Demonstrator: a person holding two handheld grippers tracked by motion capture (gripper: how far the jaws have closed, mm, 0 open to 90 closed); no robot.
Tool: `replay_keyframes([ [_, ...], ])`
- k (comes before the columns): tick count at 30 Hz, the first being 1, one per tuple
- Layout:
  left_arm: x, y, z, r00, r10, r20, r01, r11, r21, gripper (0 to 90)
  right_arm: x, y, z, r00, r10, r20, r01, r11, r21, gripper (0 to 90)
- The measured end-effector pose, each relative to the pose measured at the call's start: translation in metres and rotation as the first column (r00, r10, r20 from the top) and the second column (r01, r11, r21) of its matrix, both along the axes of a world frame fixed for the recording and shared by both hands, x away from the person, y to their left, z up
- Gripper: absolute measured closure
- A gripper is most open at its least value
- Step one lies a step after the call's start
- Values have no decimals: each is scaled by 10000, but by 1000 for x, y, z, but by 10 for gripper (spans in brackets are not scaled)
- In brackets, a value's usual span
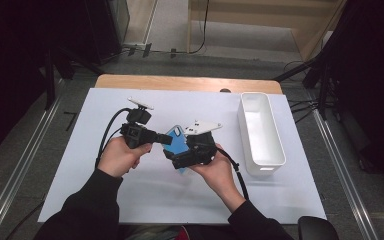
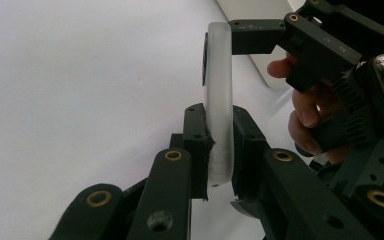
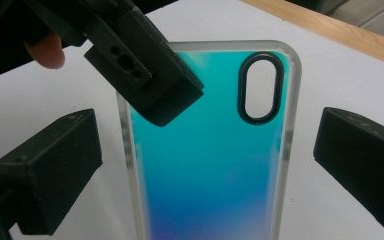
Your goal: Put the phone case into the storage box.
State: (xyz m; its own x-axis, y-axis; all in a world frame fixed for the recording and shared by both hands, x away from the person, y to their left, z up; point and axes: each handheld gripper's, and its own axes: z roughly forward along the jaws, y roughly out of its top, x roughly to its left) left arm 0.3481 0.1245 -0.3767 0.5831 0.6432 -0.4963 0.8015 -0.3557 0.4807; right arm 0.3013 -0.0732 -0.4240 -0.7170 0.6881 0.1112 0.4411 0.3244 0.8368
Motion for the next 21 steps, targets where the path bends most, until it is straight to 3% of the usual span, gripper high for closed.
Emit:
replay_keyframes([
  [5,0,0,0,9998,138,-118,-140,9998,-158,793,1,5,0,10000,62,-34,-63,9999,-127,0],
  [7,0,0,1,9998,164,-134,-166,9998,-133,793,1,7,-1,10000,65,-48,-66,9999,-121,64],
  [11,0,0,0,9994,272,-197,-276,9995,-173,793,3,9,-2,10000,79,-40,-80,9999,-114,75],
  [13,1,2,0,9995,256,-191,-258,9996,-138,792,4,9,-3,10000,-96,26,97,9997,-225,125],
  [21,1,1,0,9993,320,-203,-322,9994,-136,792,6,8,-3,10000,-42,19,43,9998,-202,145],
])
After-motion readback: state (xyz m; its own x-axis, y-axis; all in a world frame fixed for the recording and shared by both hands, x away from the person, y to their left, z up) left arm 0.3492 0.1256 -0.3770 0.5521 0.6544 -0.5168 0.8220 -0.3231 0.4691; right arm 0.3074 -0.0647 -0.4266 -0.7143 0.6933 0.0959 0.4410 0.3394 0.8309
